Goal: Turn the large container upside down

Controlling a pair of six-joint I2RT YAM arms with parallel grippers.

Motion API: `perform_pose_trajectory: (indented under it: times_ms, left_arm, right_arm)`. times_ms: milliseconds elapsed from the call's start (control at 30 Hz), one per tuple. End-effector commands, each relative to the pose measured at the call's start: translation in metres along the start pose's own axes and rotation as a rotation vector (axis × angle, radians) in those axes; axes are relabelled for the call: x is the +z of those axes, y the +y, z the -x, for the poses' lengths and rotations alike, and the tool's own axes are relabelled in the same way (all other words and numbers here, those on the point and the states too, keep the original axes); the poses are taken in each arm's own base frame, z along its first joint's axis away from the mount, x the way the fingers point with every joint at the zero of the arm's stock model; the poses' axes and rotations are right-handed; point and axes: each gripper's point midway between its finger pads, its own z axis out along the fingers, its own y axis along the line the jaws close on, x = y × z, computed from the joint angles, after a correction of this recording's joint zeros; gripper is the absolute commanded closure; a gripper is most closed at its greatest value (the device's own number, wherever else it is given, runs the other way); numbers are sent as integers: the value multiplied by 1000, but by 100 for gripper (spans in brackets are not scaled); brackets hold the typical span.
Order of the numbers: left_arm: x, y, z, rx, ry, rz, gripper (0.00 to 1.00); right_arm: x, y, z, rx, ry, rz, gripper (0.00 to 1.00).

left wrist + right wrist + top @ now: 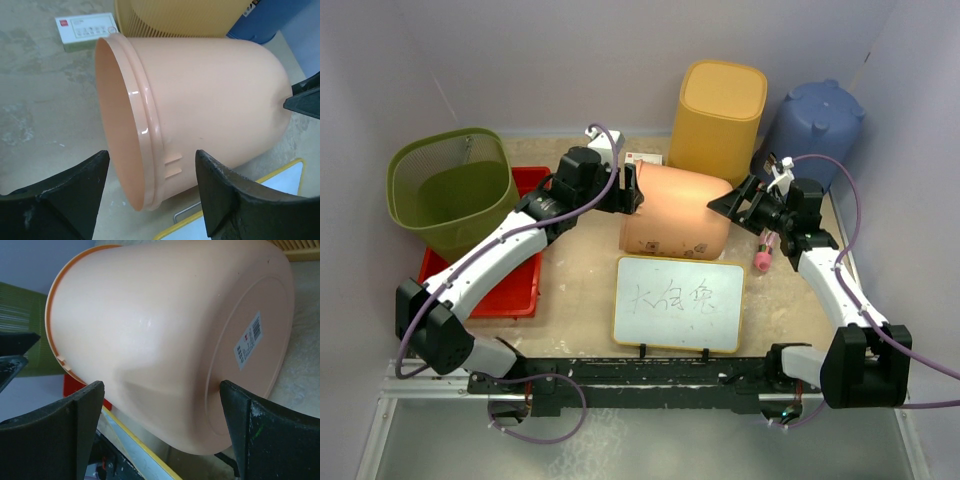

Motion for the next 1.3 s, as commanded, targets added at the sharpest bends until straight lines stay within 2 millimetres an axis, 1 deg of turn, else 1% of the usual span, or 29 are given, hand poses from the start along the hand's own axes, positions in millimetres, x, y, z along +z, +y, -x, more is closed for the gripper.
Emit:
perform_pose_trajectory:
  times_ms: [0, 100, 200, 300, 400, 467, 500, 567, 633, 800, 867, 900, 1000, 1067, 1267]
  left_arm:
    - [-18, 7, 37, 55, -168, 41, 35]
    - [-17, 6, 35, 61, -160, 38, 39]
    - [-11, 1, 32, 58, -134, 7, 39]
    - [-6, -8, 32, 45, -129, -37, 37]
    - [3, -7, 29, 37, -120, -30, 38]
    - [9, -4, 28, 39, -113, -14, 42]
    - [11, -4, 28, 39, -111, -12, 45]
    - [15, -2, 26, 40, -104, -5, 56]
    - [19, 1, 23, 42, -94, 8, 61]
    - [24, 1, 17, 40, -73, 8, 62]
    - [25, 2, 15, 40, -66, 10, 65]
    - [25, 2, 14, 42, -63, 10, 71]
    - [26, 4, 10, 43, -50, 13, 80]
    - [28, 4, 7, 42, -42, 9, 87]
    - [36, 1, -5, 34, -6, -16, 100]
  right_arm:
    - [0, 10, 6, -7, -18, 46, 1]
    - [0, 9, 6, -7, -16, 43, 1]
    - [2, 8, 5, -3, -10, 42, 1]
    - [2, 6, 4, -2, -6, 39, 1]
    - [3, 6, 3, 2, -3, 39, 2]
    - [2, 6, 3, 1, -3, 39, 2]
    - [2, 6, 3, 1, -4, 39, 2]
    - [2, 6, 3, 3, -3, 39, 2]
    - [2, 6, 2, 3, 0, 40, 1]
    - [1, 9, 2, 1, 4, 49, 2]
    - [0, 12, 3, -5, 5, 58, 2]
    - [-2, 16, 3, -20, 10, 76, 4]
    - [-8, 26, 6, -61, 3, 105, 12]
    - [-12, 32, 10, -85, -13, 118, 22]
    - [-16, 44, 11, -111, -3, 163, 47]
